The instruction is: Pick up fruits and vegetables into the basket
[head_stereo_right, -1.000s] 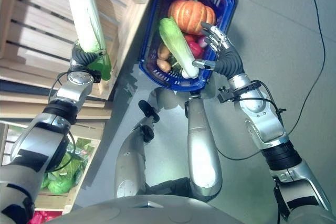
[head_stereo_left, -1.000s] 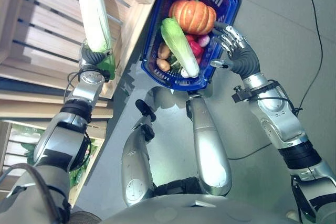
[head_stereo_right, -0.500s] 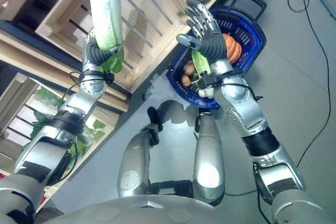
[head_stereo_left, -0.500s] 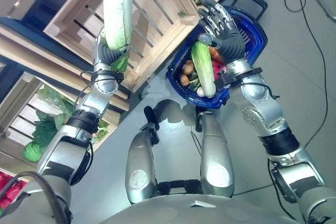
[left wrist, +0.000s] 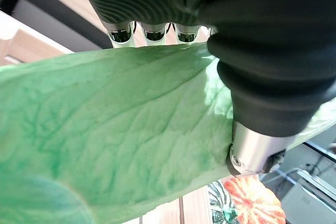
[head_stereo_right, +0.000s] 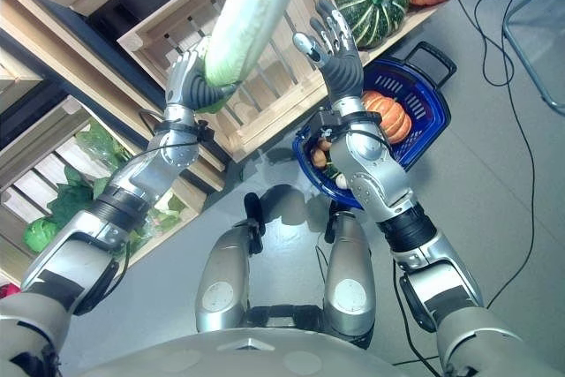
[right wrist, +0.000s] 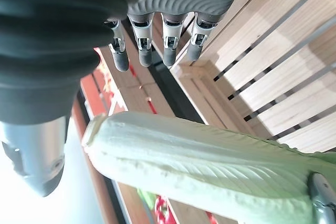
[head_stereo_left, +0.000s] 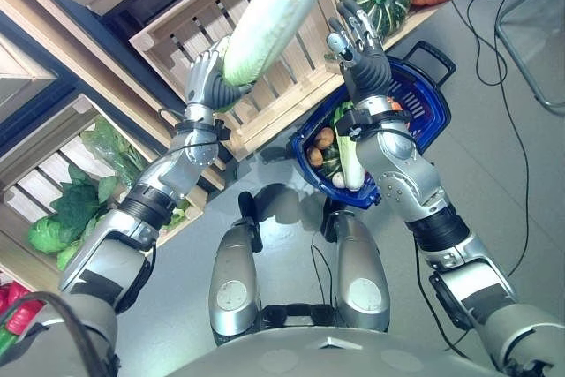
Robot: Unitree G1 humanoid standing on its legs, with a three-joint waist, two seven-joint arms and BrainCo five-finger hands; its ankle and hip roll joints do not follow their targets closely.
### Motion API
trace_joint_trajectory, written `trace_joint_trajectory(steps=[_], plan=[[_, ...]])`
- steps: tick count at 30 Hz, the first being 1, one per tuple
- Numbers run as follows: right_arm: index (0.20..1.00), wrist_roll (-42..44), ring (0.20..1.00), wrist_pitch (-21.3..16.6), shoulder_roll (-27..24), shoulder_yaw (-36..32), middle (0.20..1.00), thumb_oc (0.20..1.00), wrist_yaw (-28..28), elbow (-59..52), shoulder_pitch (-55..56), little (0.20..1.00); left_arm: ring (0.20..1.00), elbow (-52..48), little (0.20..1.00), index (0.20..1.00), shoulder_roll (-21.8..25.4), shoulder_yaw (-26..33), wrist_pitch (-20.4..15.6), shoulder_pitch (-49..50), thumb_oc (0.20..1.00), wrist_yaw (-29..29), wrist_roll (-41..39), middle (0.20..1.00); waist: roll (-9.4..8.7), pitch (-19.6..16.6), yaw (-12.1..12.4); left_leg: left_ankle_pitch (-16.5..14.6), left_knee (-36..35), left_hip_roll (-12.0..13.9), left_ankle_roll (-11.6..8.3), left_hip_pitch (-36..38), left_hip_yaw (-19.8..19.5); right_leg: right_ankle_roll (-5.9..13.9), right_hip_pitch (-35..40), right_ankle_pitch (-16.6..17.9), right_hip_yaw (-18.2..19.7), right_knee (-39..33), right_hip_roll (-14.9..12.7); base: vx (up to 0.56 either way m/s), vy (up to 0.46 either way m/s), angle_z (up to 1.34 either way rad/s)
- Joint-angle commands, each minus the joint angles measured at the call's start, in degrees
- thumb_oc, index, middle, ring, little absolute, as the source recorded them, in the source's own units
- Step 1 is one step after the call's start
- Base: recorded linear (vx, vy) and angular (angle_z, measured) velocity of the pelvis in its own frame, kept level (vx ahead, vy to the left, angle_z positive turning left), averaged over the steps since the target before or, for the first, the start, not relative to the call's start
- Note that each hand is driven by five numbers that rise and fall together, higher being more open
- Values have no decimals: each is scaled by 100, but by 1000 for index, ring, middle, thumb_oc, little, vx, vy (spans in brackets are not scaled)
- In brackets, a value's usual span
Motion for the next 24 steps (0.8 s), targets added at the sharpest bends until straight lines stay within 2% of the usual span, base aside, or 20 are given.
trace_joint_trajectory(steps=[1, 7, 12, 18, 20, 24], plan=[[1000, 229, 1000, -377, 301, 102, 1000, 1000, -57, 7, -176, 1000, 200, -694, 200, 200, 124, -220, -96, -64, 200, 41, 496, 200, -199, -709, -24, -832, 479, -175, 203, 154, 306, 320, 489, 274, 78, -799, -122, 30, -7, 10], [1000, 591, 1000, -150, 306, 226, 1000, 1000, 134, 80, -196, 1000, 200, -931, 200, 200, 187, -428, 43, -98, 200, -80, 992, 200, -222, -768, 30, -887, 471, -183, 213, 241, 271, 348, 609, 280, 59, -861, -147, 44, -3, 4], [1000, 963, 1000, -35, 378, 328, 1000, 1000, 273, 223, -191, 1000, 200, -1032, 200, 200, 181, -573, 18, -135, 200, -274, 1199, 200, -239, -797, 74, -915, 488, -186, 216, 260, 256, 371, 665, 284, 30, -888, -162, 8, -4, 0], [1000, 1098, 1000, 49, 424, 506, 1000, 1000, 1205, 228, -356, 1000, 200, -1200, 200, 200, 112, -755, -19, -264, 200, -865, 1154, 200, -249, -793, 129, -919, 466, -198, 221, 254, 205, 393, 669, 282, -4, -894, -168, -4, -10, 3], [1000, 993, 1000, 206, 323, 633, 1000, 1000, 1601, 32, -475, 1000, 200, -1326, 200, 200, 136, -839, -29, -284, 200, -1107, 1264, 200, -257, -782, 156, -929, 491, -197, 215, 236, 177, 411, 649, 281, -5, -873, -177, -13, -15, 1], [1000, 957, 1000, 296, 190, 725, 1000, 1000, 1523, -68, -610, 1000, 200, -1446, 200, 200, 211, -924, -70, -298, 200, -1193, 1618, 200, -277, -787, 189, -932, 475, -192, 215, 250, 169, 439, 667, 296, -24, -901, -188, 0, 0, 0]])
